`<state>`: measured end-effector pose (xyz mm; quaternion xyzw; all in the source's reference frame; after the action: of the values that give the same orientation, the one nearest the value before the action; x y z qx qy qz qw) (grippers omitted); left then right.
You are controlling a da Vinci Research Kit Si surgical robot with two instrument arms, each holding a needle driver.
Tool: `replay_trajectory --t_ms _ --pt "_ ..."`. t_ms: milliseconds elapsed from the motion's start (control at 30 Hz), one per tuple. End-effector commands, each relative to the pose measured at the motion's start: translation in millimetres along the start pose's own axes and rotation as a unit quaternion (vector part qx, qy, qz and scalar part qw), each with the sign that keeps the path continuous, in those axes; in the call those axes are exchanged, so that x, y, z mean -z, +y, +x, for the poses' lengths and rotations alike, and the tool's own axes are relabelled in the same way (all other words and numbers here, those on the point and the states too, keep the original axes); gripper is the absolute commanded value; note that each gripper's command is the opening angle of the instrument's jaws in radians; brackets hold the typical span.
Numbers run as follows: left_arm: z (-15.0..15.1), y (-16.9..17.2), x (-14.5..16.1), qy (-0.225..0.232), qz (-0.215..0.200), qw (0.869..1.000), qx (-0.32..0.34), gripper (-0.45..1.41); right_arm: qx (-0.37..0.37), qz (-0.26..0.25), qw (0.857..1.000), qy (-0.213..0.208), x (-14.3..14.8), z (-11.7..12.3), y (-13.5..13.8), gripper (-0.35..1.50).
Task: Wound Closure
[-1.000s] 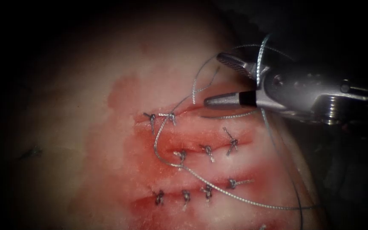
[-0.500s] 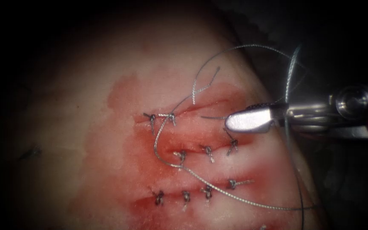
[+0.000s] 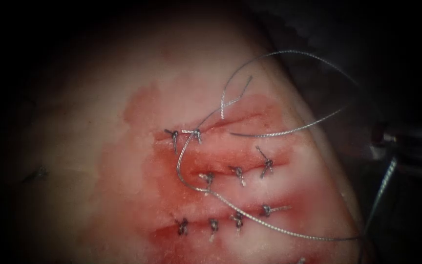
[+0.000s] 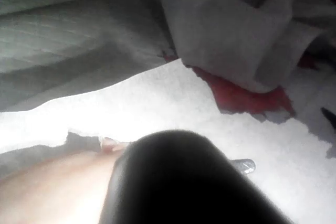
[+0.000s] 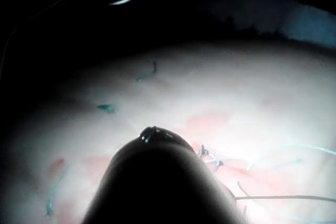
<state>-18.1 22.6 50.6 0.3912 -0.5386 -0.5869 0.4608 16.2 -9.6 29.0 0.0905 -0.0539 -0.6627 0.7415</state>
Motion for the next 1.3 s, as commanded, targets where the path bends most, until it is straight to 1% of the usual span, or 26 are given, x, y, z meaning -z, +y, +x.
replay_trajectory --t_ms 33,67,167,300,400,433,467,500,533,567,600,633,667,733,800,833,867,900,1033,1067,1100,1133,1167,1200,1267,1300 --pt "-1.3 -0.2 -0.7 -0.002 0.002 1.0 -0.003 -0.27 0.002 0.007 1.0 0.003 -0.3 0.1 0.7 1.4" --pt "-1.2 -0.2 -0.7 -0.002 0.002 1.0 -0.003 -0.27 0.009 0.018 1.0 0.007 -0.4 0.4 0.4 1.42" --pt "-1.2 -0.2 -0.7 -0.002 0.002 1.0 -0.003 -0.27 0.008 0.022 1.0 0.009 -0.2 0.0 -0.3 1.42" --pt "-1.2 -0.2 -0.7 -0.002 0.002 1.0 0.0 -0.27 -0.001 0.036 0.999 0.013 0.2 -0.8 -3.4 1.43" --pt "-1.2 -0.2 -0.7 -0.002 0.002 1.0 0.0 -0.25 -0.012 0.051 0.999 0.01 -0.7 -1.6 -6.1 1.43" --pt "-1.2 -0.2 -0.8 -0.002 0.002 1.0 0.0 -0.25 -0.027 0.064 0.998 -0.008 -1.7 -2.6 -8.0 1.35" --pt "-1.2 -0.2 -0.8 -0.002 0.002 1.0 0.0 -0.25 -0.022 0.064 0.997 -0.022 -2.0 -3.4 -8.6 1.2" --pt "-1.2 -0.2 -0.8 -0.002 0.002 1.0 0.0 -0.25 -0.016 0.056 0.998 -0.03 -2.3 -4.2 -9.0 1.13" --pt "-1.2 -0.2 -0.8 -0.002 0.002 1.0 0.0 -0.25 0.035 0.03 0.998 -0.052 -3.1 -5.8 -9.3 1.0" --pt "-1.2 -0.2 -0.8 -0.002 0.002 1.0 0.0 -0.25 0.079 -0.002 0.994 -0.071 -3.8 -6.9 -8.8 0.89" --pt "-1.2 -0.2 -0.8 -0.002 0.002 1.0 0.0 -0.25 0.093 -0.047 0.992 -0.071 -4.5 -7.3 -8.5 0.86" --pt "-1.2 -0.2 -0.8 -0.002 0.002 1.0 0.0 -0.23 0.149 -0.138 0.977 -0.067 -5.5 -7.6 -7.7 0.69" --pt "-1.2 -0.2 -0.8 -0.002 0.002 1.0 0.0 -0.23 0.181 -0.198 0.961 -0.073 -6.3 -7.7 -7.0 0.64" --pt "-1.2 -0.2 -0.8 -0.002 0.002 1.0 0.0 -0.23 0.231 -0.264 0.931 -0.097 -7.6 -7.5 -5.6 0.58" --pt "-1.2 -0.2 -0.8 -0.002 0.002 1.0 0.0 -0.23 0.264 -0.304 0.906 -0.127 -9.2 -6.4 -3.4 0.61" --pt "-1.2 -0.2 -0.8 -0.002 0.002 1.0 0.0 -0.23 0.286 -0.298 0.899 -0.146 -10.8 -5.2 -1.3 0.64" --pt "-1.2 -0.2 -0.8 -0.002 0.002 1.0 0.0 -0.23 0.299 -0.289 0.897 -0.147 -12.0 -4.4 0.2 0.68" --pt "-1.1 -0.2 -0.8 -0.001 0.002 1.0 0.0 -0.23 0.305 -0.284 0.898 -0.139 -12.9 -3.9 1.4 0.76" --pt "-1.0 -0.1 -0.9 0.002 0.003 1.0 -0.001 -0.33 0.347 -0.286 0.891 -0.068 -17.2 -2.6 5.8 0.78" --pt "-0.9 -0.1 -1.0 0.002 0.003 1.0 -0.001 -0.35 0.37 -0.283 0.883 -0.056 -18.5 -2.4 6.8 0.81" --pt "-0.7 0.0 -1.1 0.006 0.004 1.0 -0.002 -0.4 0.392 -0.279 0.875 -0.046 -20.5 -2.3 8.0 0.78" --pt "-0.5 0.1 -1.2 0.006 0.004 1.0 -0.003 -0.43 0.399 -0.278 0.873 -0.047 -21.3 -2.3 8.3 0.73" --pt "-0.3 0.1 -1.3 0.008 0.005 1.0 -0.004 -0.43 0.417 -0.278 0.864 -0.053 -22.7 -2.2 8.8 0.73" --pt "-0.2 0.1 -1.5 0.01 0.004 1.0 -0.004 -0.43 0.444 -0.276 0.851 -0.062 -24.1 -2.2 9.2 0.74" --pt "-0.1 0.2 -1.5 0.011 0.005 1.0 -0.004 -0.43 0.464 -0.272 0.841 -0.064 -25.0 -2.2 9.4 0.79" --pt "-0.1 0.2 -1.6 0.012 0.006 1.0 -0.004 -0.43 0.49 -0.265 0.829 -0.055 -25.8 -2.1 9.5 0.83"
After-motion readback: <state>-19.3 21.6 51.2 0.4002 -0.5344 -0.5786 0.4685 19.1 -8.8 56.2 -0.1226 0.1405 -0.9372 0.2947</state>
